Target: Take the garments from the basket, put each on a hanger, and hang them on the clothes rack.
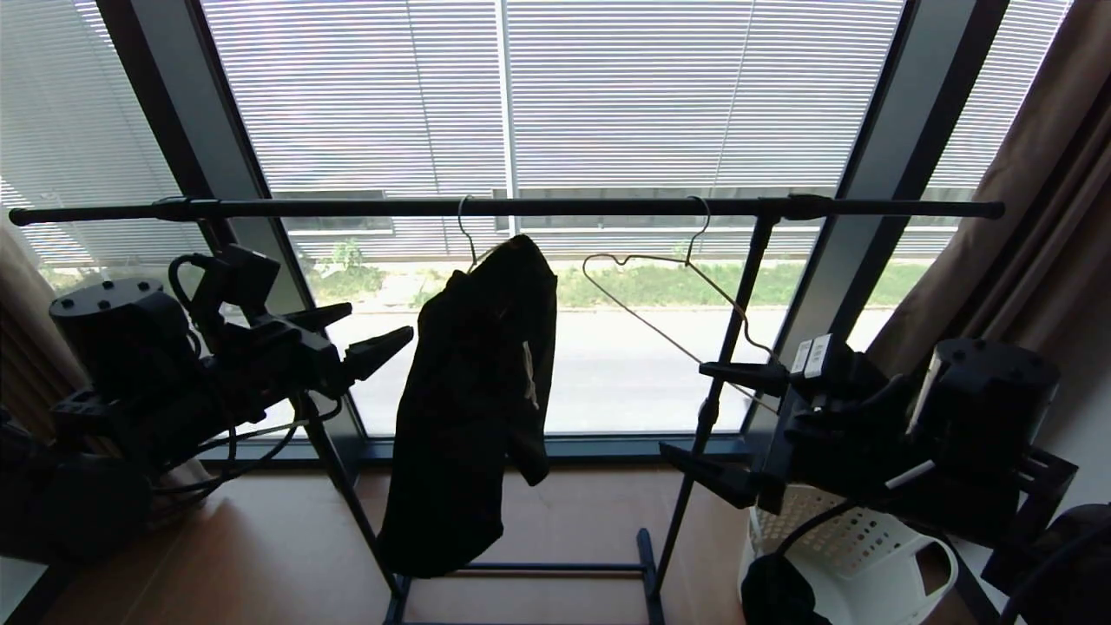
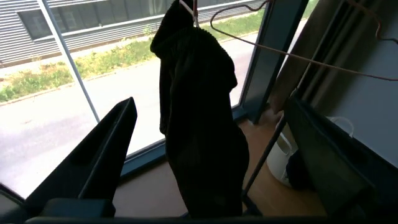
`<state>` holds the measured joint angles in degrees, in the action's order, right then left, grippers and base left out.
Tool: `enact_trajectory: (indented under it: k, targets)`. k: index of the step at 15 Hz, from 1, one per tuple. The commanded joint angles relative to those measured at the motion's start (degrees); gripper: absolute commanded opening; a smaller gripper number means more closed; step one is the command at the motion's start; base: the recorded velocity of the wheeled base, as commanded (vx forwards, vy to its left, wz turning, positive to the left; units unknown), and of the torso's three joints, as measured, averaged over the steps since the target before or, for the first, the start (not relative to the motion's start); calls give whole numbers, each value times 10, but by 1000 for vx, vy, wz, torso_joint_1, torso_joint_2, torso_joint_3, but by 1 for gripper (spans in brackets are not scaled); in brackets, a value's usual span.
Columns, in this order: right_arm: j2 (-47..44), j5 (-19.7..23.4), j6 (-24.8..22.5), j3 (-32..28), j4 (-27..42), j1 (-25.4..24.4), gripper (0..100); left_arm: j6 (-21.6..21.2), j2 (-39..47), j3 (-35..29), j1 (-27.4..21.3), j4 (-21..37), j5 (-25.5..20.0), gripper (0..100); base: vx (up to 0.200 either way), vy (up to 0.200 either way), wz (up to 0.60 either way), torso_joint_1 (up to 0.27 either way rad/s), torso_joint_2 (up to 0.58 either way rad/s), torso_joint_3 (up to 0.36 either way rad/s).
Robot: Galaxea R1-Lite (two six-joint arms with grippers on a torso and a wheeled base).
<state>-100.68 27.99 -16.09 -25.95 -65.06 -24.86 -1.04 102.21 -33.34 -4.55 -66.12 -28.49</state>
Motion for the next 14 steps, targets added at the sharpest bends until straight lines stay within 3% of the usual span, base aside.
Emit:
enact_trajectory:
  k: [1,3,5,7,9,10,11,12,14]
  targets:
    - [121,0,-1,41,5,1,100,-2,-140,147,-1,2,-2,100,0,0,0,0,0,0]
    - [172,-4,-1,96,5,17,100,-12,-194,234,-5,1,-2,100,0,0,0,0,0,0]
    - [228,-42,-2,154,5,68,100,-27,-261,308,-4,1,-2,100,0,0,0,0,0,0]
    - [276,-78,-3,228,5,78,100,-29,-314,333,-5,13,-1,100,0,0,0,0,0,0]
    - [320,-94,-23,260,41,102,100,-26,-387,333,1,108,-1,100,0,0,0,0,0,0]
    - [407,-124,-25,260,158,133,100,-24,-462,333,3,190,-2,100,0,0,0,0,0,0]
    - [453,-128,-25,260,217,136,100,-26,-489,333,3,222,-3,100,0,0,0,0,0,0]
    - [563,-130,-30,260,360,136,100,-26,-538,333,1,275,-3,100,0,0,0,0,0,0]
    - [672,-130,-39,260,480,137,100,-22,-569,333,2,316,-3,100,0,0,0,0,0,0]
